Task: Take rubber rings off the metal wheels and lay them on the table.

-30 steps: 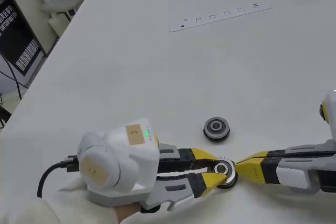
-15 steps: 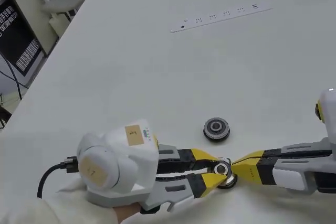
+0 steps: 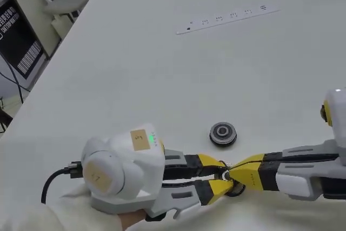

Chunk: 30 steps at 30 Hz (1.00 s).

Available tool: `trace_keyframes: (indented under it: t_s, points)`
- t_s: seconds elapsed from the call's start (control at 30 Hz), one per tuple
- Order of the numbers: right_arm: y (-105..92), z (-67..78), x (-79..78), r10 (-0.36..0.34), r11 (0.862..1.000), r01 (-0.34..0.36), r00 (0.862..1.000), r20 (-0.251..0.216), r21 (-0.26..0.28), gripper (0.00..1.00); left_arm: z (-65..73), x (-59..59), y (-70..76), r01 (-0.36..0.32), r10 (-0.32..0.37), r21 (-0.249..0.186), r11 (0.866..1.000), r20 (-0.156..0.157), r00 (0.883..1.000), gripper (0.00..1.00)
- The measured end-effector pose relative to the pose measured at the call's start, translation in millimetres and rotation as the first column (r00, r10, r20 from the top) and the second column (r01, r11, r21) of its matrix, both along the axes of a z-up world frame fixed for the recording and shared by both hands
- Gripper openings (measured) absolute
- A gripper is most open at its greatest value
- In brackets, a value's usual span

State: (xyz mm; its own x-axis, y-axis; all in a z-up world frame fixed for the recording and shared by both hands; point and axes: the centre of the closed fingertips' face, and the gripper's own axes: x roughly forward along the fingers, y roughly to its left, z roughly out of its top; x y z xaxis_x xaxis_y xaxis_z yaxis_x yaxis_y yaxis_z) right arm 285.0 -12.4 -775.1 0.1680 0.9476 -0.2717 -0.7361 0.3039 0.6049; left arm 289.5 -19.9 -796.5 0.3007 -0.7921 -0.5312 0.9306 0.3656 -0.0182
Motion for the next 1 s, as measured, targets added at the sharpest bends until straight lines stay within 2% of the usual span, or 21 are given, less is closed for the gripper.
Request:
trace_keyframes:
  t_s: [0.13,0.37,0.63,0.8,0.9,1.0]
  points:
    - [-4.5,-5.9,4.2,-0.021,0.999,0.022,1.000,0.017,-0.040,0.00,0.9,-0.9,-2.1,-0.005,0.005,0.007,1.000,0.007,1.000,0.14]
    - [-7.1,-16.5,2.3,-0.009,0.996,0.011,1.000,0.030,-0.092,0.00,0.9,-0.5,-2.3,-0.010,0.010,0.032,0.999,0.004,1.000,0.14]
    - [-9.4,-17.9,5.4,-0.021,0.996,0.022,1.000,0.013,-0.089,0.00,1.1,-1.9,-0.2,-0.017,0.019,0.067,0.998,-0.023,1.000,0.16]
    - [-10.3,-18.2,6.6,-0.021,0.995,0.023,1.000,0.019,-0.094,0.00,2.9,-3.3,0.4,-0.008,0.010,0.087,0.996,-0.019,1.000,0.17]
    - [-12.7,-16.6,8.8,-0.032,0.995,0.033,0.999,0.019,-0.092,0.00,11.0,-1.1,0.0,-0.013,0.014,0.078,0.997,-0.002,1.000,0.19]
    - [-15.5,-14.3,11.9,-0.045,0.995,0.047,0.999,0.024,-0.091,0.00,18.1,0.5,1.9,-0.030,0.030,0.060,0.998,-0.003,1.000,0.23]
